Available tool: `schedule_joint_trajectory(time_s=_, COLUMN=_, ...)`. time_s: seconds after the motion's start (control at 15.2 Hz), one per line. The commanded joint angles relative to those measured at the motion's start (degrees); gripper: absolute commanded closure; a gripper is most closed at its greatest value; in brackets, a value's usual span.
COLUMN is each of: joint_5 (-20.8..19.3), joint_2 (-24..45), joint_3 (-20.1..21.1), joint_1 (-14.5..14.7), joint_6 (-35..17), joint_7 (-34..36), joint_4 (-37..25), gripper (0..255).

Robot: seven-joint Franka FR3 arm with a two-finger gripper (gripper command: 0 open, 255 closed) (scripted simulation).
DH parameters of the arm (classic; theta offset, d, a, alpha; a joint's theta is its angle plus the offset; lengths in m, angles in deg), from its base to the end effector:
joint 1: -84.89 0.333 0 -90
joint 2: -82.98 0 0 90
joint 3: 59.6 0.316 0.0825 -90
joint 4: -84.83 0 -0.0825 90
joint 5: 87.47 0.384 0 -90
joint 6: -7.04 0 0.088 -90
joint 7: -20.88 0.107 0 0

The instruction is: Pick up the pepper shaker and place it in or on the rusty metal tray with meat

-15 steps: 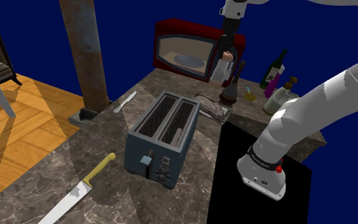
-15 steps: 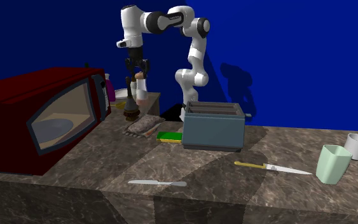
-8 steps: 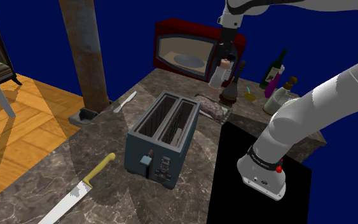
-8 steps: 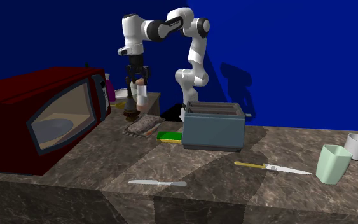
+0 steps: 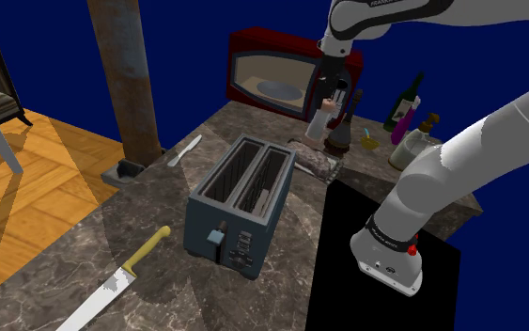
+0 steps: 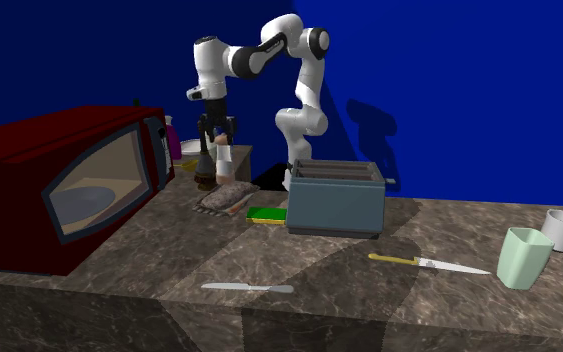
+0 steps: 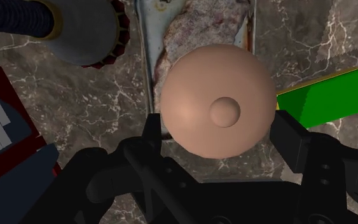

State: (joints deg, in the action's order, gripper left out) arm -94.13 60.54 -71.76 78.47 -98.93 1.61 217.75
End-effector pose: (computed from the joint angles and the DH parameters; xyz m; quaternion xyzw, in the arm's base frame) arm 0.3984 -0.1492 0.4818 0.9984 0.0339 -0.0450 0.0007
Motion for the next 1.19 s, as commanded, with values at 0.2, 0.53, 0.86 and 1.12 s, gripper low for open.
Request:
schedule_joint_trajectory(time_s=0.2, joint_5=-0.2, joint_2=0.9, joint_3=-0.3, joint_1=-0.1, joint_6=-4.2, joint_7=0.0, joint_4=3.4, gripper=255)
schedule_joint_trajectory(time_s=0.53, joint_5=-0.2, joint_2=1.2, joint_3=-0.4, joint_1=-0.1, joint_6=-5.6, joint_7=0.1, joint_4=4.3, gripper=255)
schedule_joint_trajectory(time_s=0.86, joint_5=-0.2, joint_2=1.2, joint_3=-0.4, joint_1=-0.1, joint_6=-5.6, joint_7=0.1, joint_4=4.3, gripper=0)
schedule_joint_trajectory(time_s=1.12, joint_5=-0.2, joint_2=1.3, joint_3=-0.4, joint_1=-0.1, joint_6=-5.6, joint_7=0.1, joint_4=4.3, gripper=0)
